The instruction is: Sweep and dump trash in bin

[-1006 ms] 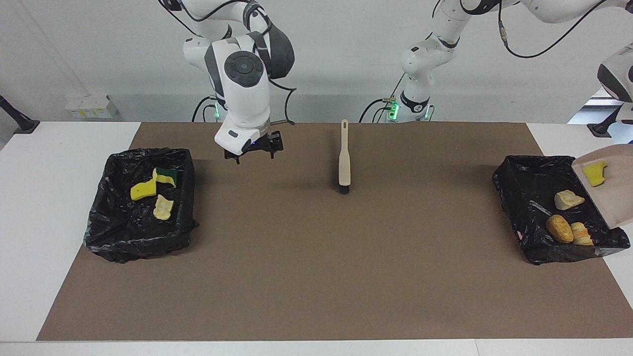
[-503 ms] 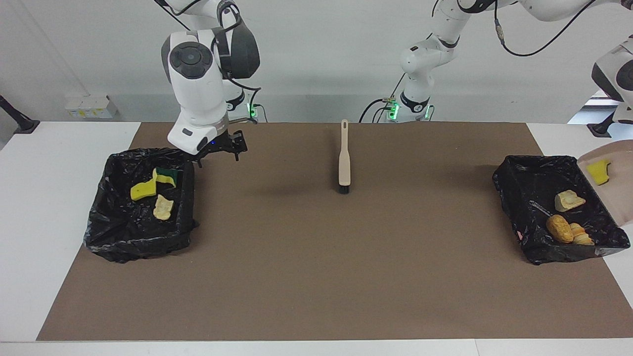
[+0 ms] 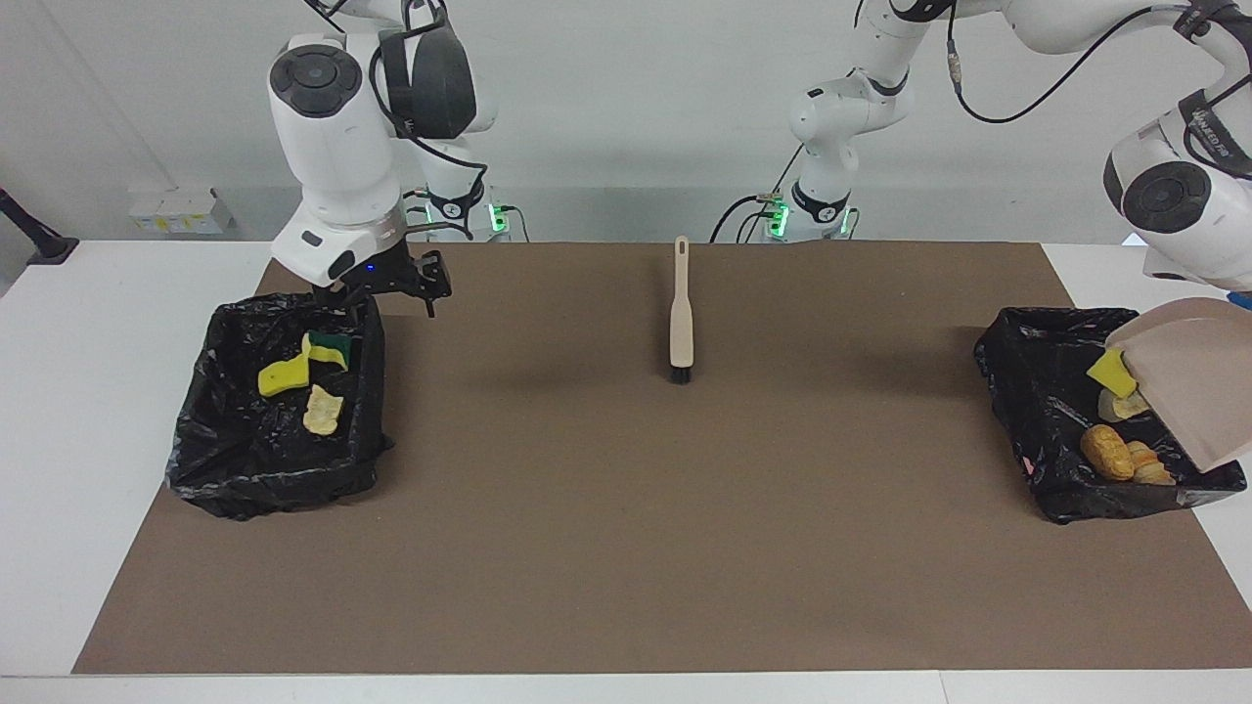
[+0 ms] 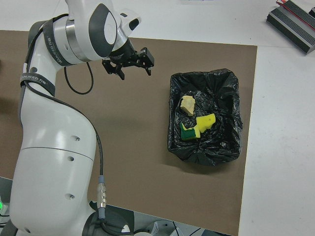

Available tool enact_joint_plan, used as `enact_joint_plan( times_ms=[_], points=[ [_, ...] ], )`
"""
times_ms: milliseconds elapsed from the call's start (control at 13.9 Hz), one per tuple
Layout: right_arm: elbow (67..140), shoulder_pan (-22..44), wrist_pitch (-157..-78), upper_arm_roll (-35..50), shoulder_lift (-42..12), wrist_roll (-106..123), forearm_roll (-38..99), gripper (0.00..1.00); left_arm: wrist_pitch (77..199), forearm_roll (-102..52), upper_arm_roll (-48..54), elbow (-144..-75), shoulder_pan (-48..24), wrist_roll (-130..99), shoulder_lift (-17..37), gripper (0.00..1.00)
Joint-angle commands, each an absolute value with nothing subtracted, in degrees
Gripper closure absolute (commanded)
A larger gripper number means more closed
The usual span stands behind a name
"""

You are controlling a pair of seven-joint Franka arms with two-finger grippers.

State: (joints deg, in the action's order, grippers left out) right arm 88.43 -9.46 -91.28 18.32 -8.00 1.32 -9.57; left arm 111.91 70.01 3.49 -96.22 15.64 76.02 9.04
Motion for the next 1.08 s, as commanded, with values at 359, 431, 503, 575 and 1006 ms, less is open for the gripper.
enact_joint_plan(
  times_ms=[359, 431, 503, 575, 1006],
  points=[
    [88.77, -12.74, -92.02, 18.19, -6.77, 1.14, -8.97, 0.0, 107.76, 49.88, 3.95, -92.55, 10.82, 77.44, 6.24, 1.0],
    [88.77, -13.18, -92.02, 18.19, -6.59, 1.14, -8.09, 0.0, 106.88, 43.66, 3.96, -93.07, 9.68, 75.95, 5.98, 1.0],
    [88.77, -13.36, -92.02, 18.11, -6.33, 1.14, -7.3, 0.0, 104.79, 38.9, 4.04, -93.34, 8.19, 74.55, 5.45, 1.0],
    [88.77, -12.58, -92.02, 16.63, -6.15, 1.4, -7.03, 0.0, 102.76, 35.98, 4.13, -93.34, 6.69, 72.97, 5.45, 1.0],
    [88.86, -3.43, -91.14, 2.82, -3.25, 1.93, -2.38, 0.0, 99.41, 18.73, 4.22, -93.95, -4.37, 46.72, 9.39, 1.0]
  ],
)
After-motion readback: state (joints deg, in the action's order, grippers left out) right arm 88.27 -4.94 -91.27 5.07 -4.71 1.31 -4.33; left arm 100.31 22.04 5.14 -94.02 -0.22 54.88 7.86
